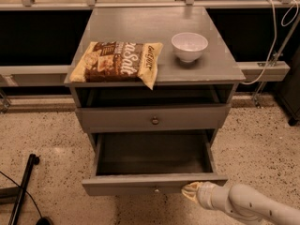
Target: Close middle drawer
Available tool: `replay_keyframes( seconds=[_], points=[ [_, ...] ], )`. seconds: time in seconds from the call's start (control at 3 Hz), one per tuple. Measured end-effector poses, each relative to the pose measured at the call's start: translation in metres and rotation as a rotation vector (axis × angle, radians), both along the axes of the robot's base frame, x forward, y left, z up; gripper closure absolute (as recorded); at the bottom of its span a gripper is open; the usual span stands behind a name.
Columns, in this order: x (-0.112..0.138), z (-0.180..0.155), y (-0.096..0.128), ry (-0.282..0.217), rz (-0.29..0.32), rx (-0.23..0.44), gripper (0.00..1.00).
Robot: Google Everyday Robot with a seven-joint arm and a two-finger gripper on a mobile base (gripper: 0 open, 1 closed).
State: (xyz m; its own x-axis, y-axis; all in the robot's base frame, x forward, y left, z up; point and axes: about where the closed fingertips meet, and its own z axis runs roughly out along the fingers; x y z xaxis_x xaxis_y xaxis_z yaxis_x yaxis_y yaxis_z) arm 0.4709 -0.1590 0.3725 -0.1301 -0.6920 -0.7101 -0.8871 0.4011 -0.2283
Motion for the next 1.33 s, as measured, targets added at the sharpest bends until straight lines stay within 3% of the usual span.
replay_keyframes(
  seconds=[0.33, 0.67, 1.0, 1.33],
  points=[
    [0.019, 0.007, -0.002, -0.044, -0.018, 0.002, 1.0],
    [0.061, 0.022, 0.006, -0.114, -0.014, 0.023, 1.0],
    [0.061, 0.022, 0.006, -0.114, -0.014, 0.023, 1.0],
    [0.072, 0.019, 0.014, -0.127, 0.013, 0.065, 1.0]
  ],
)
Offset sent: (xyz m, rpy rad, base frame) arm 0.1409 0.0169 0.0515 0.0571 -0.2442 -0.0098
